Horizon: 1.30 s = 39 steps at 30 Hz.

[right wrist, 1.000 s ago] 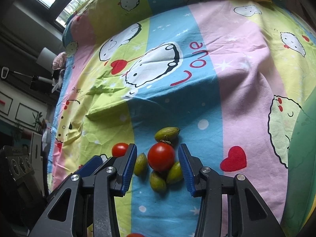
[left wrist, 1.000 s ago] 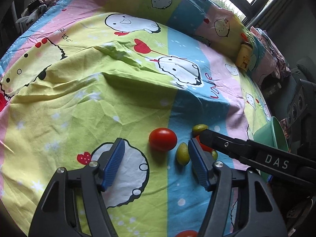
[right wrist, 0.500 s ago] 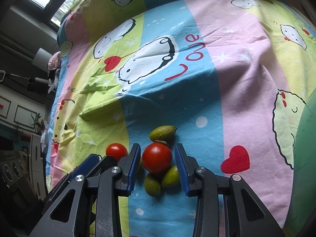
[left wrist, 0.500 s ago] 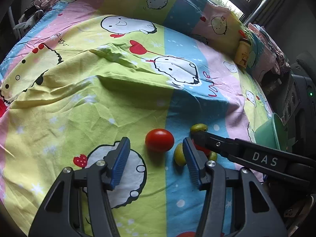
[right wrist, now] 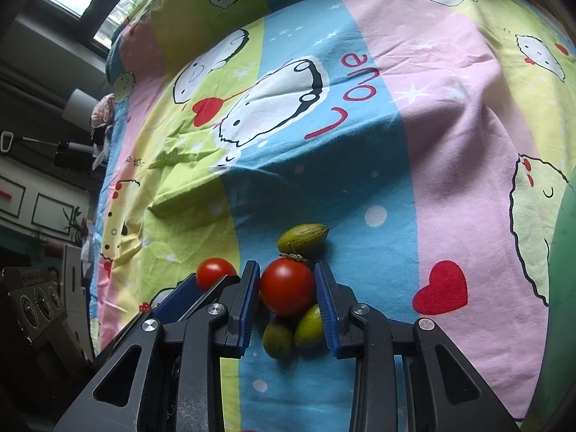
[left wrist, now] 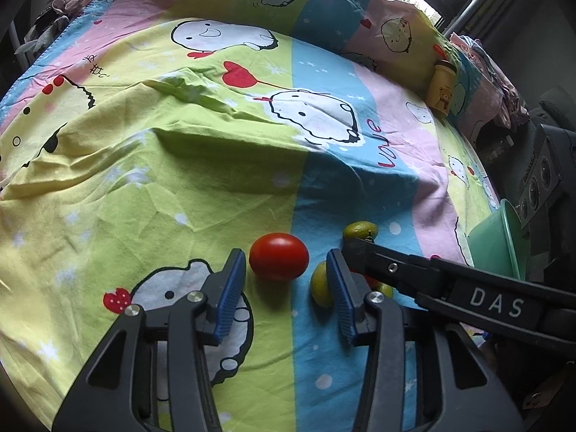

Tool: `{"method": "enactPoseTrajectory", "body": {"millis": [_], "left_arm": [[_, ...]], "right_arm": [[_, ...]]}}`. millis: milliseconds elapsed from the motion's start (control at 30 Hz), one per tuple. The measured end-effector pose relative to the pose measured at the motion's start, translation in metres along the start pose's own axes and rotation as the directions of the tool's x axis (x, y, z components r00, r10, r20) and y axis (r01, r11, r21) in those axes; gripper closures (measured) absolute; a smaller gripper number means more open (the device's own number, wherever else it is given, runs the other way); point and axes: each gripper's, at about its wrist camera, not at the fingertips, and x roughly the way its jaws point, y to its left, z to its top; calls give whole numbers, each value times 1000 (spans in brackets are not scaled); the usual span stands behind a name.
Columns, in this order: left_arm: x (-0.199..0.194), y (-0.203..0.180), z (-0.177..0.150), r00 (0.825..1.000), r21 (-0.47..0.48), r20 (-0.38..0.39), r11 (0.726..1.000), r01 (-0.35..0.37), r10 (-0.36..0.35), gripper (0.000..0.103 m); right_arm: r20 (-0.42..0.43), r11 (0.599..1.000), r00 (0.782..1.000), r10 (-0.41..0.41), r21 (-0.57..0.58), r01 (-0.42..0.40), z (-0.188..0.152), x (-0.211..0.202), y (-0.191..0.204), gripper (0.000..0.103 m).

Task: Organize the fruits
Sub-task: 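Close the right tool fingers around the red tomato and lift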

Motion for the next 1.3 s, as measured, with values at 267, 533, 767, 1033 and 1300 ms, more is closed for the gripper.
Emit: {"method": "enactPoseTrajectory", "body": {"millis": [267, 533, 767, 1033, 1300], "left_arm": [[-1, 0, -1, 1000, -1, 6, 1000, 3, -3, 72], [-4, 0, -1, 1000, 6, 17, 1000, 2, -2, 72], [-9, -2, -2, 1000, 15, 30, 1000, -11, 11, 72], [-20, -5, -4, 999, 21, 46, 1000, 5, -6, 72], [-36, -13, -9, 996, 45, 88, 999, 12, -16, 72]], "right_arm": [[-1, 1000, 1000, 12, 7, -12, -1, 0, -1, 69], [-1, 1000, 1000, 17, 12, -17, 0, -1, -2, 69], [12, 1000, 1000, 20, 15, -20, -1, -6, -2, 69], [33, 1000, 999, 25, 15, -25, -2, -14, -1, 69], [61, 999, 998, 36, 11, -36, -4, -25, 1, 69]]}}
